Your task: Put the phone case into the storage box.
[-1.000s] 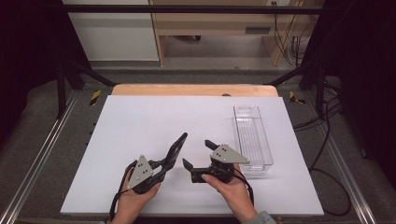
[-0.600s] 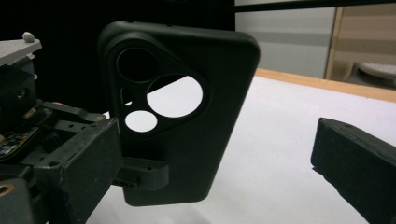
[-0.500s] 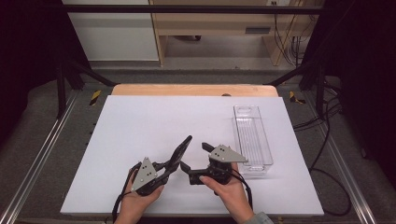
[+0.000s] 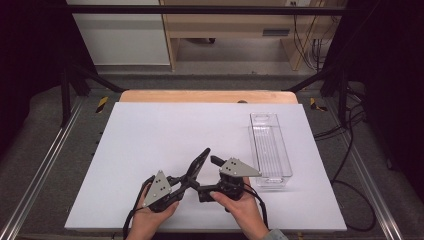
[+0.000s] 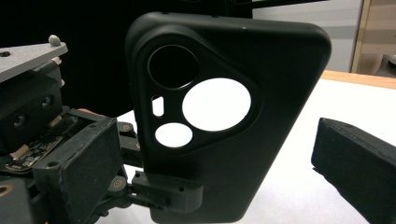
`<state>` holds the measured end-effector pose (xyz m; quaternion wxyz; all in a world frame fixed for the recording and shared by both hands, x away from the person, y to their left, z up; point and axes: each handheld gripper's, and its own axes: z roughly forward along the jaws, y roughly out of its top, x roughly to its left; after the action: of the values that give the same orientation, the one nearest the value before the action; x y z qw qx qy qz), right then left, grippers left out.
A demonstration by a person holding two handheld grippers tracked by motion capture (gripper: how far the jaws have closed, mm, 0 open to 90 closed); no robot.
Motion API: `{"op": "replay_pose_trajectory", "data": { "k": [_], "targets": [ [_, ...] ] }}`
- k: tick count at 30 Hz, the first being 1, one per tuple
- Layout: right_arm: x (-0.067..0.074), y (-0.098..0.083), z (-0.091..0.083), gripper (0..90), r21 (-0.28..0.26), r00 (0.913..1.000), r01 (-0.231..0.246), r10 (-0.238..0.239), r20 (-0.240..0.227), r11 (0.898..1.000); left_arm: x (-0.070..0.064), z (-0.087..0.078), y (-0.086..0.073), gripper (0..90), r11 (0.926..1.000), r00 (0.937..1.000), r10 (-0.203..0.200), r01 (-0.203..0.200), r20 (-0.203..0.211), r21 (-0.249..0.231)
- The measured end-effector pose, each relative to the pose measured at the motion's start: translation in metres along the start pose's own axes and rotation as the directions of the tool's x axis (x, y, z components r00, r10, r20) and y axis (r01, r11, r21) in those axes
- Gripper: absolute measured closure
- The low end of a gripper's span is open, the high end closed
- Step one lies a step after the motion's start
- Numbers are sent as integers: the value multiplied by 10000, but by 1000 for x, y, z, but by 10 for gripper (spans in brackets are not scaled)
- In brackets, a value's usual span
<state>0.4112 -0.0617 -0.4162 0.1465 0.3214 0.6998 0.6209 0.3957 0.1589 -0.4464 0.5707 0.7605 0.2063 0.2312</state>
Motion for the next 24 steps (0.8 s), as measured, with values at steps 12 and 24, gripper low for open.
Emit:
{"op": "replay_pose_trajectory", "data": {
  "k": [12, 24],
  "targets": [
    [-1, 0, -2, 22, -351, 9992, -386, 381, -132, 9986, -7, 2, 2, 805, 10000, 9996, -67, 68, 282, -50],
    [0, -2, 0, 24, -520, 9977, -676, 675, -39, 9964, -10, 3, 3, 806, 9989, 9977, -430, 440, 526, -186]
  ]
}}
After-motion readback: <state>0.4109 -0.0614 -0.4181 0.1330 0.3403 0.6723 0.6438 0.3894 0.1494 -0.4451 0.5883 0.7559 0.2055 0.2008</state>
